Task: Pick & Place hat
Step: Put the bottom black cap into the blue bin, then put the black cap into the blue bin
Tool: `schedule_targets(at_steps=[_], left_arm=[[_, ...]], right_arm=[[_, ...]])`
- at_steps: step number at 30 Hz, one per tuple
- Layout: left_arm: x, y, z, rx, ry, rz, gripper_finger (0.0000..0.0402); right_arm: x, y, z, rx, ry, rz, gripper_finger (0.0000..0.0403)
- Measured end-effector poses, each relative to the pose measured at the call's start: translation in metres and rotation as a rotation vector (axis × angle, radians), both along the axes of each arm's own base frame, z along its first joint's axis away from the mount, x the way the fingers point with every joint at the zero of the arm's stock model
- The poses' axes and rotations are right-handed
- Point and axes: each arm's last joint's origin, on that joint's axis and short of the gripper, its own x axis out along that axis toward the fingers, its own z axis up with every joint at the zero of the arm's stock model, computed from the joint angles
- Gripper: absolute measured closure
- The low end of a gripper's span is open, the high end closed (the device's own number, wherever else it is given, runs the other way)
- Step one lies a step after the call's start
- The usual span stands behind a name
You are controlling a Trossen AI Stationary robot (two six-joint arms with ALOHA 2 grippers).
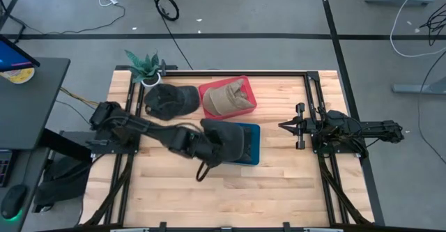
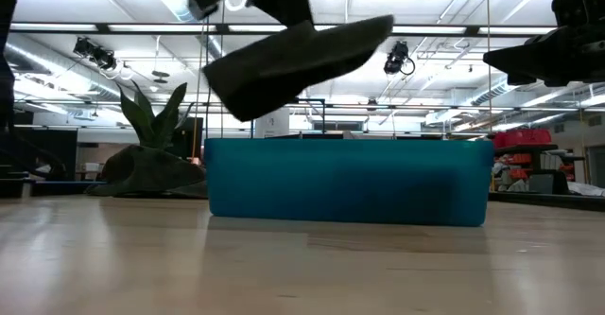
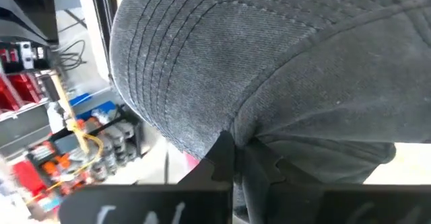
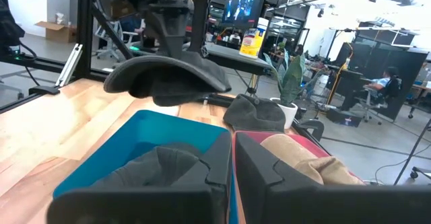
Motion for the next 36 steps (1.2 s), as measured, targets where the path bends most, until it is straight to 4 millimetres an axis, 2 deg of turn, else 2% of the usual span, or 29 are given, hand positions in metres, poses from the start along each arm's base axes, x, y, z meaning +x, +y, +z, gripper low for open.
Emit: schedule_targets(at_steps=[8,19,29,36], left_arm=[[0.020,0.024,0.007,-0.168,-0.121,-0.021,0.0394],[0.023,0.034,0.008,-0.177,-0.137,0.006,0.0387],[0.023,0.034,0.008,-0.214,-0.159,0.046,0.0276],[0.023,0.037,0.009,-0.254,-0.260,0.236,0.0222]], right_arm=[[0.000,0.000,0.000,0.000,0.000,0.000,0.0379],[0.000,0.000,0.000,0.000,0.000,0.000,0.0379],[0.000,0.000,0.000,0.000,0.000,0.000,0.0379],[0.000,0.000,0.000,0.000,0.000,0.000,0.0379]])
